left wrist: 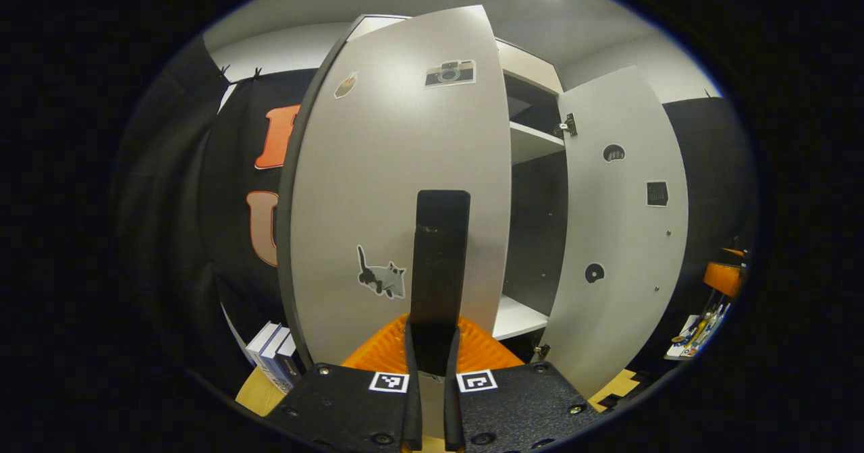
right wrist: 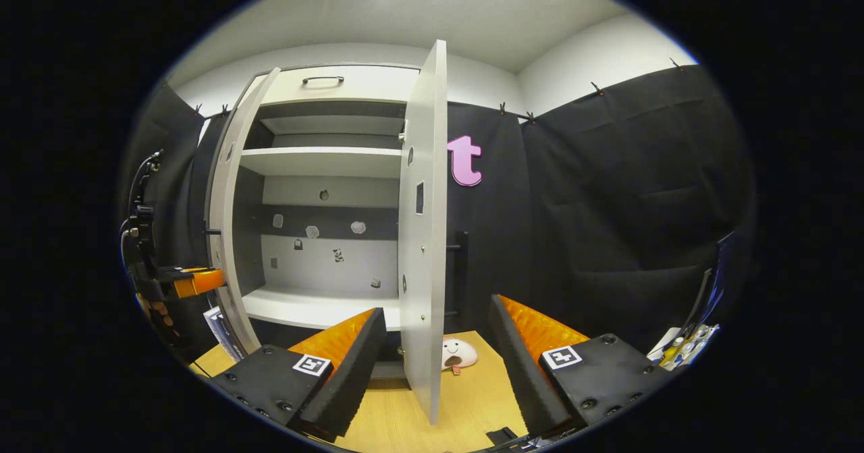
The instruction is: Open the right door of the double-door shoe cabinet with the right hand, and open the left door with the left hand.
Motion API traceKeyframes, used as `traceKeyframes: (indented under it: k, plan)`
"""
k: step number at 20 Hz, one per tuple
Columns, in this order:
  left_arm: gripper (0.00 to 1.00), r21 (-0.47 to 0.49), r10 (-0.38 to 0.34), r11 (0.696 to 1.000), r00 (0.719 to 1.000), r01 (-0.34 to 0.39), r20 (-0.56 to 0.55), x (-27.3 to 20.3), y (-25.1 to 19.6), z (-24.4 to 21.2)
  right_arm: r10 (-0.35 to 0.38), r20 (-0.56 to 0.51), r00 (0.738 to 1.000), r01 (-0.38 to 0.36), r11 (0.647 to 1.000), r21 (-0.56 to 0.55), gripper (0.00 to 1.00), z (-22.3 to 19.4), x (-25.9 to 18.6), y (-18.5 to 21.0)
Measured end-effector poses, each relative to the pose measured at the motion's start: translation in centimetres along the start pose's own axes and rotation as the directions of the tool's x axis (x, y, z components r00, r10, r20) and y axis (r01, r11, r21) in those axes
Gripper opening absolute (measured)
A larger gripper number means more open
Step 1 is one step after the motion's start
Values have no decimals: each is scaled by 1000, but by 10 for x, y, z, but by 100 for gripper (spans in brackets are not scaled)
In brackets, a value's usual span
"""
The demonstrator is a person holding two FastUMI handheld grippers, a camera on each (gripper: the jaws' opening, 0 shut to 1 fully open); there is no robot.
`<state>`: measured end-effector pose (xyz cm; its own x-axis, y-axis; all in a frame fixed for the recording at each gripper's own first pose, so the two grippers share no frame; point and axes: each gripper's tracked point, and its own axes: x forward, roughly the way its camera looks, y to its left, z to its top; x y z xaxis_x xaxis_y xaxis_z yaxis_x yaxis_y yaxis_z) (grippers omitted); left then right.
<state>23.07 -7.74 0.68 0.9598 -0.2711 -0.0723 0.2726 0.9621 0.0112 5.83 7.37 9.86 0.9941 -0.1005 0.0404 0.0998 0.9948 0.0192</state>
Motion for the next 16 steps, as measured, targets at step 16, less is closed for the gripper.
traceKeyframes:
  k: [16]
  plan:
    - [9, 64, 141, 988, 990, -141, 10, -25, 38, 5, 38, -18, 999, -38, 999, -2, 98, -6, -8, 21]
